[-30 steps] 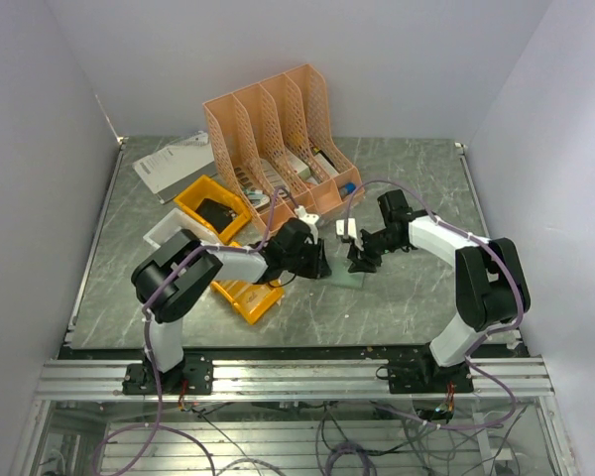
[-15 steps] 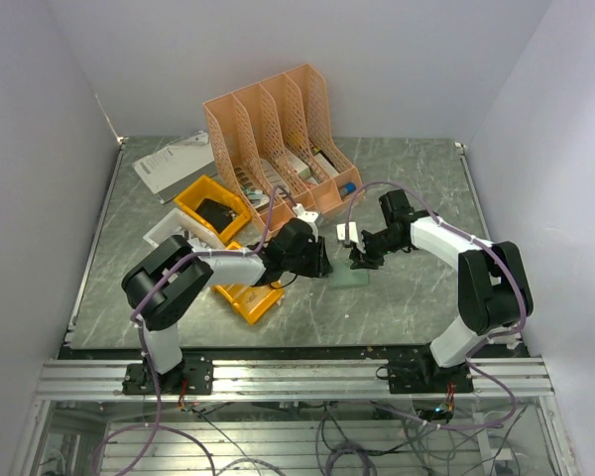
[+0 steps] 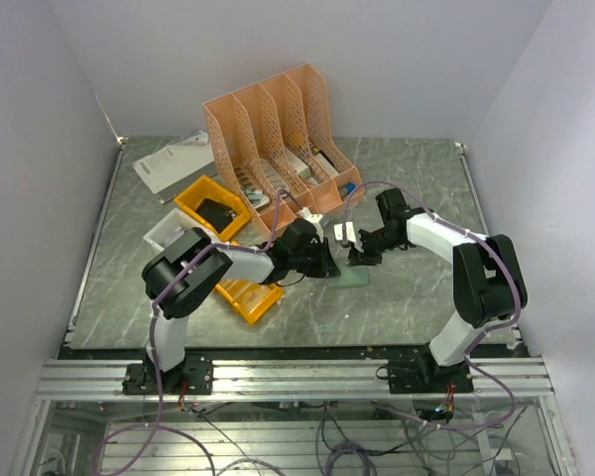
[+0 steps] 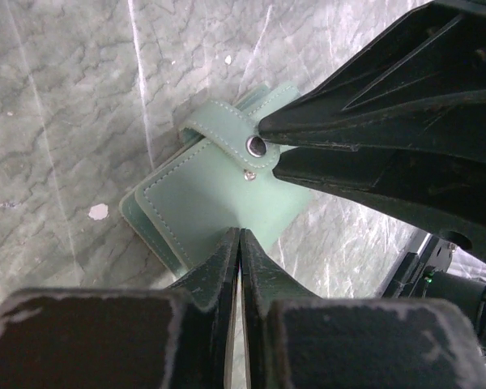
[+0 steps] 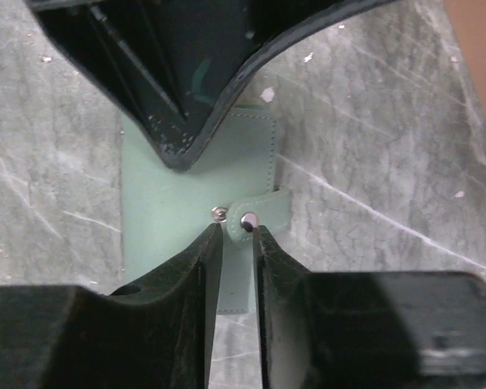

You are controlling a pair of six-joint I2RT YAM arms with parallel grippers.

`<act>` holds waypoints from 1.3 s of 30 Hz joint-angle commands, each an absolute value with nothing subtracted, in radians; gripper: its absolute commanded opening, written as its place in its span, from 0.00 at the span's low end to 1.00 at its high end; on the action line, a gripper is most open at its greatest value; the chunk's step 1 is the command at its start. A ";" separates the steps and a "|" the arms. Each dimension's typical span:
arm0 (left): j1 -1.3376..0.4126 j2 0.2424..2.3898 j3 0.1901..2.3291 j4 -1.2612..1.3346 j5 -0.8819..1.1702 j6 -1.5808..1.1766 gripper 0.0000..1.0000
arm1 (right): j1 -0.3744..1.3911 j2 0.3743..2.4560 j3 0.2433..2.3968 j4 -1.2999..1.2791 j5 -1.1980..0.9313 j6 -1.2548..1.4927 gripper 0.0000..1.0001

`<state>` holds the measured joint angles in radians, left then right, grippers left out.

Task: Put the credit cards into the card holder
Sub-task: Close the card holder at the center of the board.

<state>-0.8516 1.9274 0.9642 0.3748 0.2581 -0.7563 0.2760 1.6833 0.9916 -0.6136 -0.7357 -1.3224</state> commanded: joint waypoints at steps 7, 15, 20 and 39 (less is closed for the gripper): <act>-0.844 1.961 1.007 0.408 0.295 -0.761 0.12 | 0.296 1.688 1.019 -0.578 -0.717 -1.328 0.28; -0.842 1.976 1.015 0.389 0.291 -0.757 0.12 | 0.305 1.710 1.048 -0.618 -0.715 -1.336 0.10; -0.835 1.993 1.014 0.380 0.286 -0.760 0.11 | 0.307 1.714 1.064 -0.649 -0.712 -1.344 0.03; -0.812 2.038 0.990 0.393 0.284 -0.783 0.08 | 0.291 1.709 1.038 -0.730 -0.702 -1.425 0.00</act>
<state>-0.8242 1.9934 1.0031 0.4217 0.3164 -0.7982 0.2966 1.7267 1.0595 -0.7033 -0.7059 -1.3983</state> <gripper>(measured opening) 0.092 0.009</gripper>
